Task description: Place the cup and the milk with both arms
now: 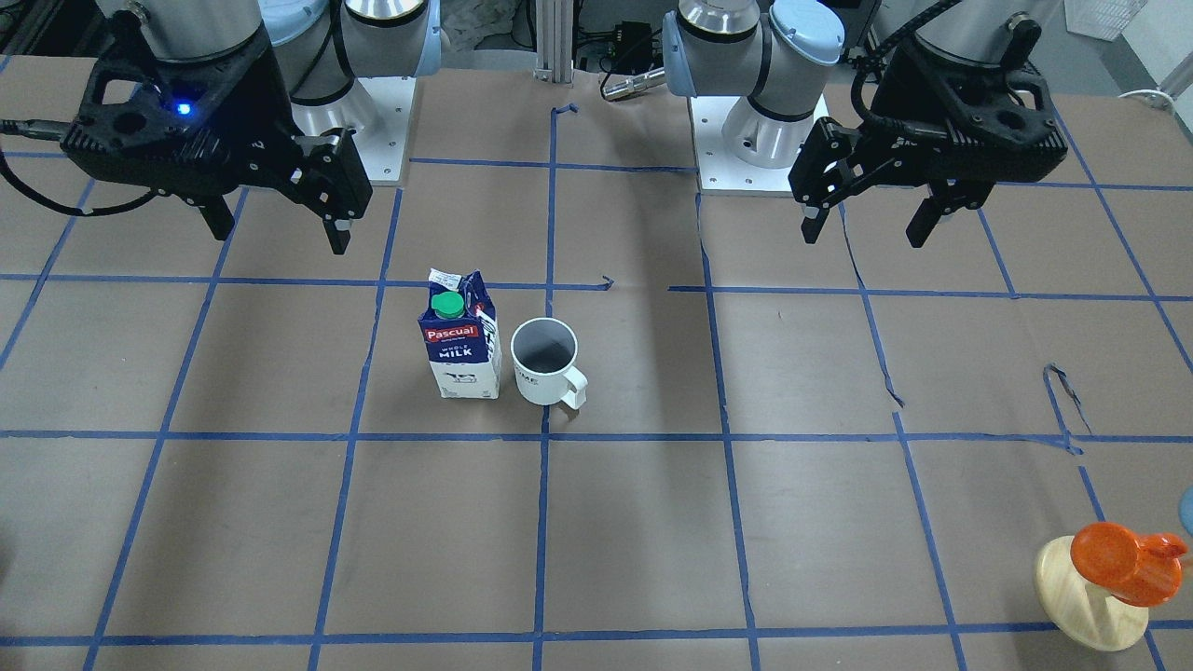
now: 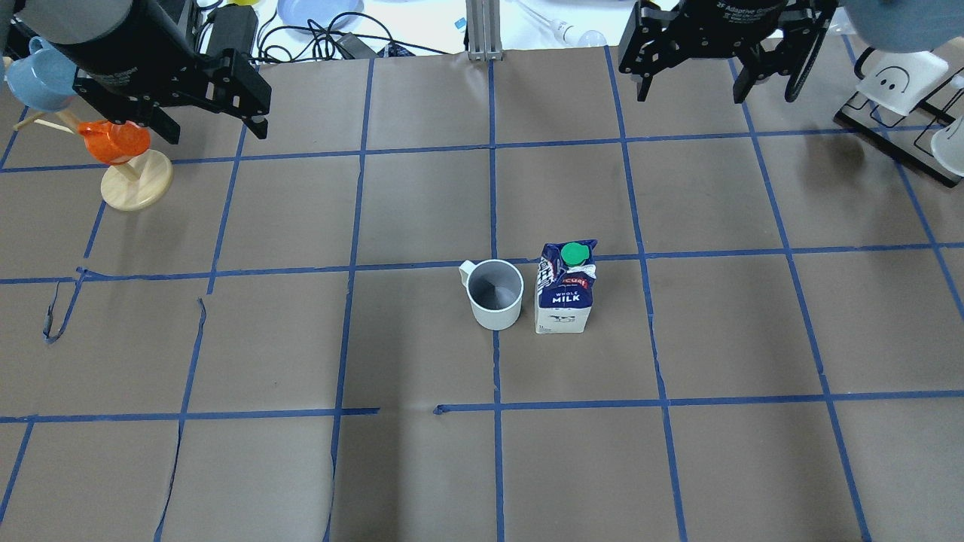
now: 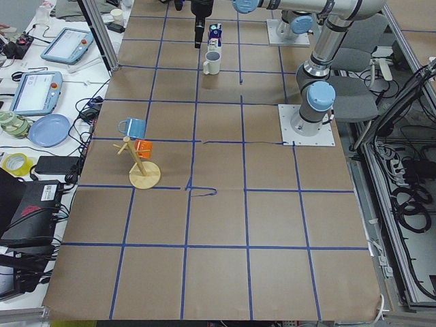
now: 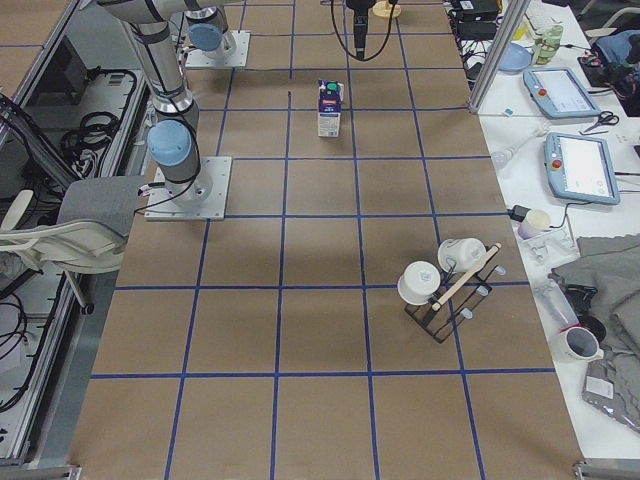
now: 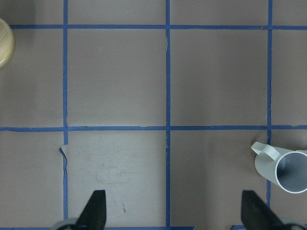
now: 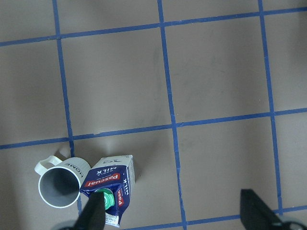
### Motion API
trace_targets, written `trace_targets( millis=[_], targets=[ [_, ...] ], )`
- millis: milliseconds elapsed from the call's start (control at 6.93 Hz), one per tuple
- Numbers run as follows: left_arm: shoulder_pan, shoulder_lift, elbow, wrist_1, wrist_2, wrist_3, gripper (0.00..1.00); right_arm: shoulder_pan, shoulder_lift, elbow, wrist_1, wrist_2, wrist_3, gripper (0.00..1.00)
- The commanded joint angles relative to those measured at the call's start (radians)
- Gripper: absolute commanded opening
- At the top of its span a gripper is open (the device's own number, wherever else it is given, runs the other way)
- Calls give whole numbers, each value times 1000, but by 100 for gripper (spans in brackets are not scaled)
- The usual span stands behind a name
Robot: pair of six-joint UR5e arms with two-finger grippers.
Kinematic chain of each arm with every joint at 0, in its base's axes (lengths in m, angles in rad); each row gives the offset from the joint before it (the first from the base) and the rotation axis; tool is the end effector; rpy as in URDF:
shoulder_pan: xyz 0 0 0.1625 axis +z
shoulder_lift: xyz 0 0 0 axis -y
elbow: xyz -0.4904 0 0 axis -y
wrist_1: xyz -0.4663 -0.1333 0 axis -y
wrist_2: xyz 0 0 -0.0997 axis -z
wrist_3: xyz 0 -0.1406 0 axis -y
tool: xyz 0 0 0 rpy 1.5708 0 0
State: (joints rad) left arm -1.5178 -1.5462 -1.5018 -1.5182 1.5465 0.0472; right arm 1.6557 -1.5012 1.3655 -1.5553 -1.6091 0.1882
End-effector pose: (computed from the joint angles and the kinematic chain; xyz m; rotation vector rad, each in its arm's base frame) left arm -0.1063 -0.5777 0.5718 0.0063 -3.1162 0.2298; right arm 0.1793 -0.5989 0.5873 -0.1643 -3.1097 0.1938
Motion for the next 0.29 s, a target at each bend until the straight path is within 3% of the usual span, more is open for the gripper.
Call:
trace_targets(
  millis=[0,144],
  targets=[
    [1,0,0,1,1,0,100,1,-2,1,0,2,-4,100],
    [-1,0,0,1,0,0,100,1,-2,1,1,2,-4,100]
  ],
)
